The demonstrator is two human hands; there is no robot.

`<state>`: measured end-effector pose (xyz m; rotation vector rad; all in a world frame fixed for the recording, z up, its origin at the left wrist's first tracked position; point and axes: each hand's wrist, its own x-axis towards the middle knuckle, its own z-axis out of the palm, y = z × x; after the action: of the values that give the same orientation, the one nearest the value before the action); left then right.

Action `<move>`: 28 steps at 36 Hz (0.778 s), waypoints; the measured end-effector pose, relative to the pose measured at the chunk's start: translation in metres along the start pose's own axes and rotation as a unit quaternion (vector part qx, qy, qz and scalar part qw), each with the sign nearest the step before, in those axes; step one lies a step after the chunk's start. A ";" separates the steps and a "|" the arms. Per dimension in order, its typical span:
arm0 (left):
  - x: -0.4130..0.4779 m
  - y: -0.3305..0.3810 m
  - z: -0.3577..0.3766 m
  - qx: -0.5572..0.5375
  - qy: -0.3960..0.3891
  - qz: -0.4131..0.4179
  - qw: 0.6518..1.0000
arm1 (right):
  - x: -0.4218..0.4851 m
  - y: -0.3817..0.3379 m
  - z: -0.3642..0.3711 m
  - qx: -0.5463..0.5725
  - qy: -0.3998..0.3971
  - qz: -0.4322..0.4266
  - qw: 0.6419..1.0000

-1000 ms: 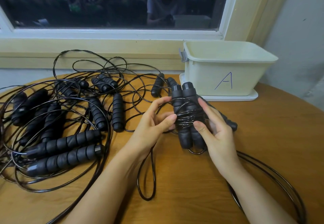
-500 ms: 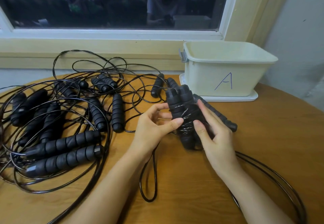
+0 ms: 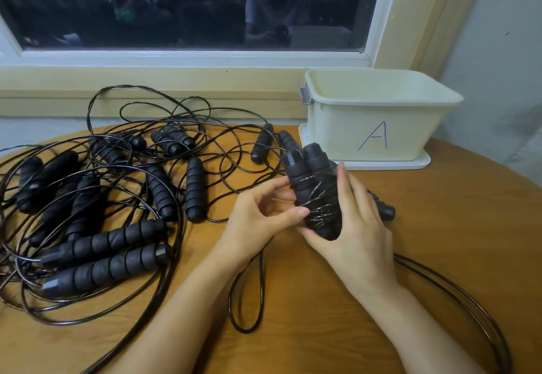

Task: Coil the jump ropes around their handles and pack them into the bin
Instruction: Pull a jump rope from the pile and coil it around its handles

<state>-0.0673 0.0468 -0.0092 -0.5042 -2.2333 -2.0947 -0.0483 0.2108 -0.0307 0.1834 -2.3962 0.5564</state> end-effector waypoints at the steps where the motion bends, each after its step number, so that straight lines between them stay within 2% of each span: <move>1: 0.000 0.000 -0.001 0.002 -0.008 0.004 1.000 | 0.001 0.000 -0.001 -0.004 0.011 -0.005 1.000; 7: 0.002 -0.001 -0.008 0.032 -0.037 0.027 0.998 | 0.000 0.006 -0.002 0.033 0.010 -0.007 0.999; 11: 0.002 -0.002 -0.008 0.066 -0.032 0.057 0.996 | -0.001 0.006 -0.002 0.110 -0.030 0.027 0.993; 15: 0.003 -0.006 -0.010 0.086 0.009 0.085 0.993 | -0.001 0.003 -0.004 0.224 -0.076 0.080 0.968; 22: 0.006 -0.009 -0.010 0.027 0.032 0.043 0.998 | -0.001 0.000 -0.006 0.367 -0.116 0.123 0.915; 28: 0.005 -0.010 -0.008 -0.042 -0.021 -0.007 0.999 | 0.000 -0.002 -0.005 0.366 -0.131 0.103 0.915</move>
<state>-0.0762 0.0398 -0.0173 -0.5438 -2.1845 -2.2123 -0.0445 0.2115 -0.0264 0.3451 -2.3520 1.6092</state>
